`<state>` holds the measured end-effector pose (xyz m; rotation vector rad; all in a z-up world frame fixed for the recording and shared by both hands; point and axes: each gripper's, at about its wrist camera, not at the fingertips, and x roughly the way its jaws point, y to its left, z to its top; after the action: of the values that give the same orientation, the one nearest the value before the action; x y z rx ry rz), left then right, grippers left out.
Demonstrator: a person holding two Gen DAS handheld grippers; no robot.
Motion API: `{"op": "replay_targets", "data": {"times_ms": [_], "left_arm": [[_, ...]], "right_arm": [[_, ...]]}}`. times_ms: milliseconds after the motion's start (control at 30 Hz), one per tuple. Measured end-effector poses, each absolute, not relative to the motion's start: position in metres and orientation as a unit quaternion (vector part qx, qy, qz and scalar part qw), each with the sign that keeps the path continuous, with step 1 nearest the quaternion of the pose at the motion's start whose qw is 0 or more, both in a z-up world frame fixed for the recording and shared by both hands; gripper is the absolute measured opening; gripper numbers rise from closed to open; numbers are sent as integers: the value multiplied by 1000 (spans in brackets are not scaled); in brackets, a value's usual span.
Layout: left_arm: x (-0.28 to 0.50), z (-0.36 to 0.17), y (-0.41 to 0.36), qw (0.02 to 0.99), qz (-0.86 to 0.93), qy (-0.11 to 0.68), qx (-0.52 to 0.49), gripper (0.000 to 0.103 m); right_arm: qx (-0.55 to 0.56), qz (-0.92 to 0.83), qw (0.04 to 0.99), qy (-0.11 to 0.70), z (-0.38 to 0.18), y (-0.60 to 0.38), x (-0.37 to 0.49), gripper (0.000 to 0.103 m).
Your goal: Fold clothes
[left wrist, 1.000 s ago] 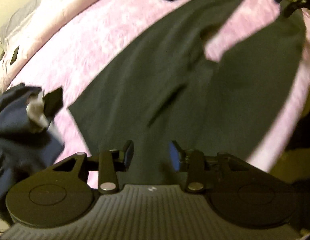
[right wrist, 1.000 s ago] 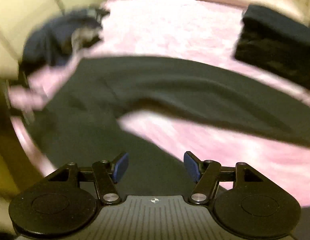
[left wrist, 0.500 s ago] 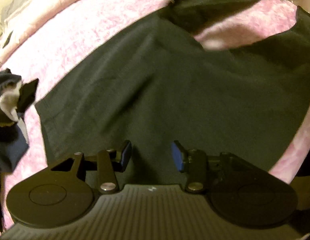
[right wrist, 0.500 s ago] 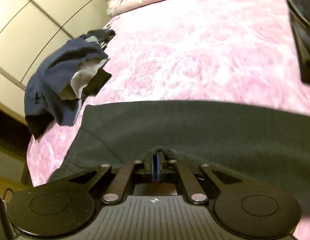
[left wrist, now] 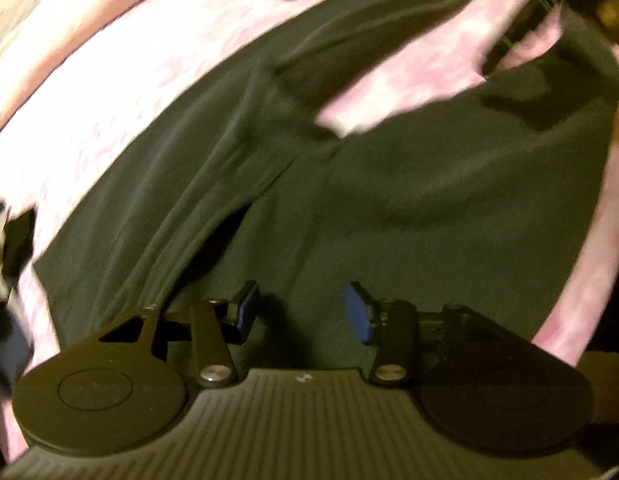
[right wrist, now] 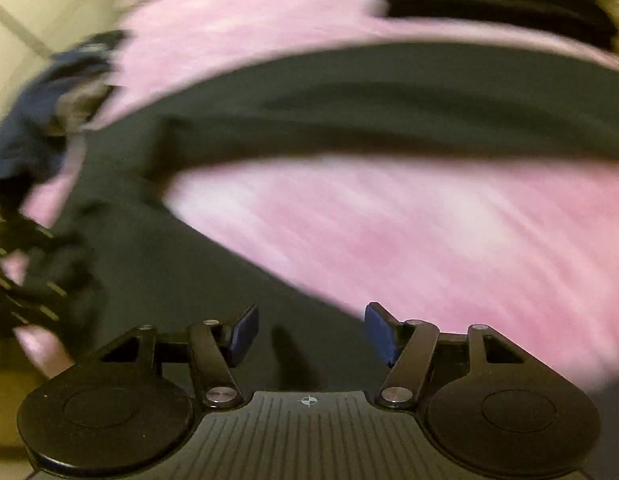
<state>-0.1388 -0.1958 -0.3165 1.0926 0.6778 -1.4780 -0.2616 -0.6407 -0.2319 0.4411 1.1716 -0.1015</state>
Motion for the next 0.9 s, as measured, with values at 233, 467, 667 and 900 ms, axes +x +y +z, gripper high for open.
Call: {"op": "replay_targets", "data": {"times_ms": [233,467,667,900], "left_arm": [[-205,-296,-244,498,-702,227,455,46],[-263,-319,-310,459,-712,228,481,51],[-270,-354,-339,414,-695,272,521,38],[-248,-305,-352,496,-663,319,461,7]], "right_arm": [[135,-193,806,543,-191,-726,-374,62],[84,-173,804,563,-213,-839,-404,63],[150,-118,811,553,-243,-897,-397,47],[224,-175,806,520,-208,-935,-399,6]]}}
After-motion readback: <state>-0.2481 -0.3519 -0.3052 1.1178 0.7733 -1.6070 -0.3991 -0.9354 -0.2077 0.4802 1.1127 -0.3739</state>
